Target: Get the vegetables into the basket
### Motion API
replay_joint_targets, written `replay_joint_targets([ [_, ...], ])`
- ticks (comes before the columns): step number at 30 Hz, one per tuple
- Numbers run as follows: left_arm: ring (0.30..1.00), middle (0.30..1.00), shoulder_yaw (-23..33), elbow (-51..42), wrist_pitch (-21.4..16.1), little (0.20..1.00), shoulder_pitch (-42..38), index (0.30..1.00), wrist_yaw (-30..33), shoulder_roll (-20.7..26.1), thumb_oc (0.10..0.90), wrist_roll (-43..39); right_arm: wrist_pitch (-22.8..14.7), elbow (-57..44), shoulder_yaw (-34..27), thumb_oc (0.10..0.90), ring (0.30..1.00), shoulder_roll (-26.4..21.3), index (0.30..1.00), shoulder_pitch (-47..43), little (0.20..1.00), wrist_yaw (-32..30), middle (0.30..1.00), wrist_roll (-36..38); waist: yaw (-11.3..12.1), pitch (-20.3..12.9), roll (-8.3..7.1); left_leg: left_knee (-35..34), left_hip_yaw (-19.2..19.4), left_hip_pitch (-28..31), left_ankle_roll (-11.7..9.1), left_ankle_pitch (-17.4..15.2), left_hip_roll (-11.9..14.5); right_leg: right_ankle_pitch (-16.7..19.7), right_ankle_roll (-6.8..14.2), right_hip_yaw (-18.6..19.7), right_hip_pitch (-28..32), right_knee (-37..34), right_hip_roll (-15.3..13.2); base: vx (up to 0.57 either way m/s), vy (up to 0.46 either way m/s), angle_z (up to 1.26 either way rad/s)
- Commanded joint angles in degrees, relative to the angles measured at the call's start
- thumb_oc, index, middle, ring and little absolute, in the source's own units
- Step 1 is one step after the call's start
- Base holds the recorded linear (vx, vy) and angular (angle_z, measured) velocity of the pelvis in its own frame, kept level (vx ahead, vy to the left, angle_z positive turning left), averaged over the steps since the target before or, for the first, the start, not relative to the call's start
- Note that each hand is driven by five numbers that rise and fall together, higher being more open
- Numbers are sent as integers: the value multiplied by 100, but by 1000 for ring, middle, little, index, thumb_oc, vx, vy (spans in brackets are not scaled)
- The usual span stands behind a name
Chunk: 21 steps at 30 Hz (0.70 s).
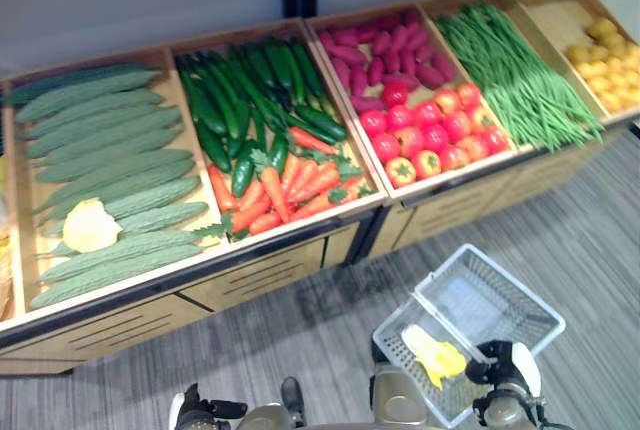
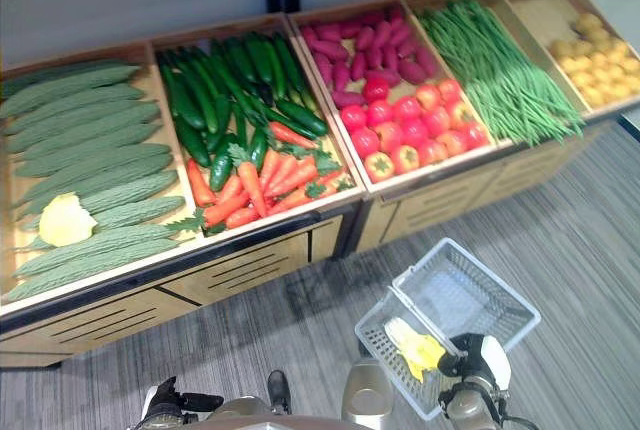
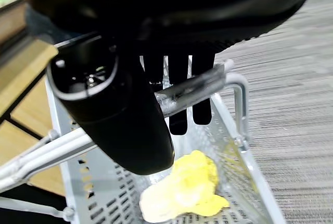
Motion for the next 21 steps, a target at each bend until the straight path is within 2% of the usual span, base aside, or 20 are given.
replay_joint_targets([
  [1,1000,1000,196,-195,-283,1000,-80,1000,115,-140,900,-389,-175,53,-426,400,300,-528,300,-91,300,-254,300,201,-100,6,128,813,-26,-451,-483,-576,1085,-717,50,-241,343,148,172,44,-182,22],
  [6,1000,1000,423,-214,-323,1000,-16,1000,120,-154,900,-749,-224,28,-414,400,300,-539,300,63,300,-238,300,168,-87,-23,146,651,-123,-411,-550,-442,1138,-780,-10,-366,426,184,223,27,-89,25],
  [12,1000,1000,991,23,-358,1000,-11,1000,389,-5,900,-1073,-306,-45,-233,400,300,-538,300,197,300,-184,300,-37,-89,-129,115,281,-41,-269,-630,-251,1147,-657,-17,-486,604,-189,265,11,-33,5],
  [14,1000,1000,1702,202,-494,1000,-14,1000,1041,247,900,-1462,-336,-7,-137,400,300,-477,300,243,300,-193,300,-145,-53,-207,118,-22,33,-121,-681,-132,1144,-548,11,-557,760,-474,291,35,-8,-11],
  [16,1000,1000,2172,227,-629,1000,-56,1000,1551,478,900,-1723,-328,-1,-63,400,300,-438,300,254,300,-193,300,-194,-34,-269,125,-201,81,-37,-715,-56,1145,-515,25,-590,813,-559,307,18,-5,-9],
  [20,1000,1000,2735,-186,-951,1000,-126,1000,2792,913,900,-1647,-357,22,78,400,300,-379,300,235,300,-244,300,-253,-19,-341,108,-240,93,-15,-765,-49,1159,-519,40,-636,864,-574,310,0,0,0],
  [21,1000,1000,2656,-1661,-1061,1000,59,1000,4279,1236,900,-418,-397,-5,178,400,300,-299,300,288,300,-311,300,-323,33,-355,90,-240,74,24,-782,-61,1175,-538,46,-683,923,-590,317,-10,-20,5],
])
